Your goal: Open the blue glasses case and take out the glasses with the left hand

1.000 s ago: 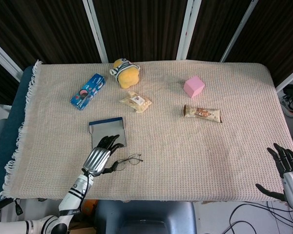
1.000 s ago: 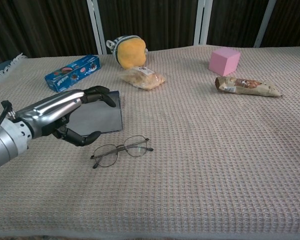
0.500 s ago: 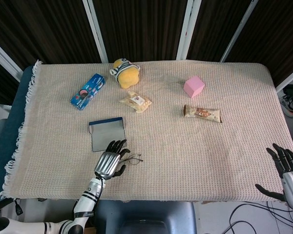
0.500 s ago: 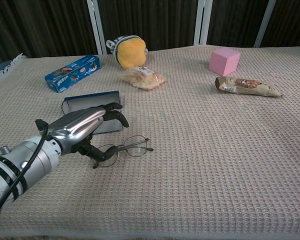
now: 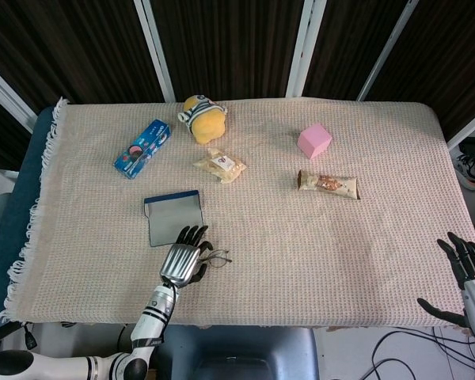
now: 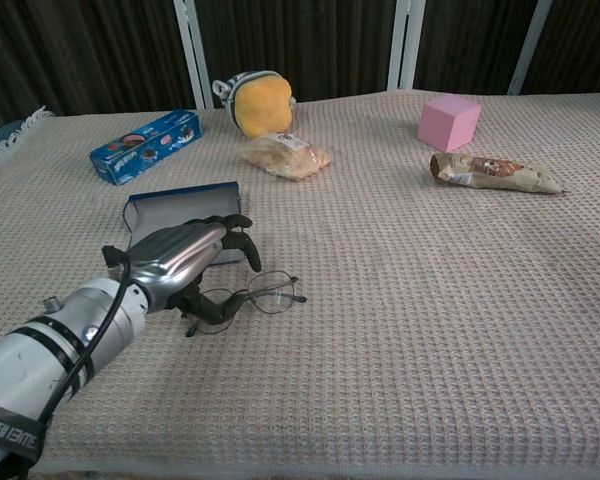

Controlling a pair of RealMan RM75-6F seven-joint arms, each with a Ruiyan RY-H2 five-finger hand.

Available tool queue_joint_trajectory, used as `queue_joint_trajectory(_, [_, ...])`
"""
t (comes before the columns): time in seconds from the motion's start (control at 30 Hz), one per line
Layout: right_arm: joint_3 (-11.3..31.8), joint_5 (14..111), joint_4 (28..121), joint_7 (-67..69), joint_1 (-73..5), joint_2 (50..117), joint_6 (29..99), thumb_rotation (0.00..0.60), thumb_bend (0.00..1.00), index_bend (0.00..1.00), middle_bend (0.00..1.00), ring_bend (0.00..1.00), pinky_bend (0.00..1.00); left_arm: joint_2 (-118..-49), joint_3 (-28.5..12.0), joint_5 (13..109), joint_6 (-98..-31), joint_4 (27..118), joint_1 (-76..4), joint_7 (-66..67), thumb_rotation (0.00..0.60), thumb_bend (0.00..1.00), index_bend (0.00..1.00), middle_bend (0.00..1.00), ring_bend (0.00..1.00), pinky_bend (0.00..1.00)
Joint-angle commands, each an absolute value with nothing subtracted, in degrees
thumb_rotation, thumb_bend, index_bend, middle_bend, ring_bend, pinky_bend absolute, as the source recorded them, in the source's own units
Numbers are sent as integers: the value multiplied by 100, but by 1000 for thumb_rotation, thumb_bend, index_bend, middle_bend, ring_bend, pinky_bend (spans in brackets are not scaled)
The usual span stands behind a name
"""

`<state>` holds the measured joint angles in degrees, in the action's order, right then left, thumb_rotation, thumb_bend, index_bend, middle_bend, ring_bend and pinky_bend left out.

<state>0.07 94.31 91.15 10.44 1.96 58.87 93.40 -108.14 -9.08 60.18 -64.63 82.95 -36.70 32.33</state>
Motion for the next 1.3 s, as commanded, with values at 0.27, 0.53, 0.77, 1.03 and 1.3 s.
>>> queue_joint_trajectory(0.27, [18, 9422, 9091, 1122, 205, 5872, 9374, 600, 128, 0, 0, 0, 0, -10957, -1017, 5806, -6339, 8038, -3749, 3331, 600, 409, 405, 61, 0, 0])
queue_joint_trajectory(0.53, [22, 9418, 9078, 1163, 210, 5865, 9388, 600, 127, 0, 0, 0, 0, -10966, -1008, 5800, -6288, 8020, -3774, 3327, 600, 426, 457, 74, 0, 0])
queue_joint_trajectory(0.77, [22, 9422, 9075, 1177, 213, 5862, 9399, 600, 127, 0, 0, 0, 0, -10968, -998, 5801, -6262, 7996, -3783, 3310, 600, 461, 541, 100, 0, 0])
queue_joint_trajectory(1.03, [25, 9420, 9069, 1226, 223, 5849, 9422, 600, 127, 0, 0, 0, 0, -11013, -985, 5954, -6294, 7980, -3799, 3208, 600, 522, 607, 131, 0, 0])
queue_joint_trajectory(1.3, [19, 9440, 9038, 1334, 235, 5824, 9458, 600, 127, 0, 0, 0, 0, -11073, -1104, 6098, -6347, 8155, -3873, 3113, 600, 527, 614, 135, 0, 0])
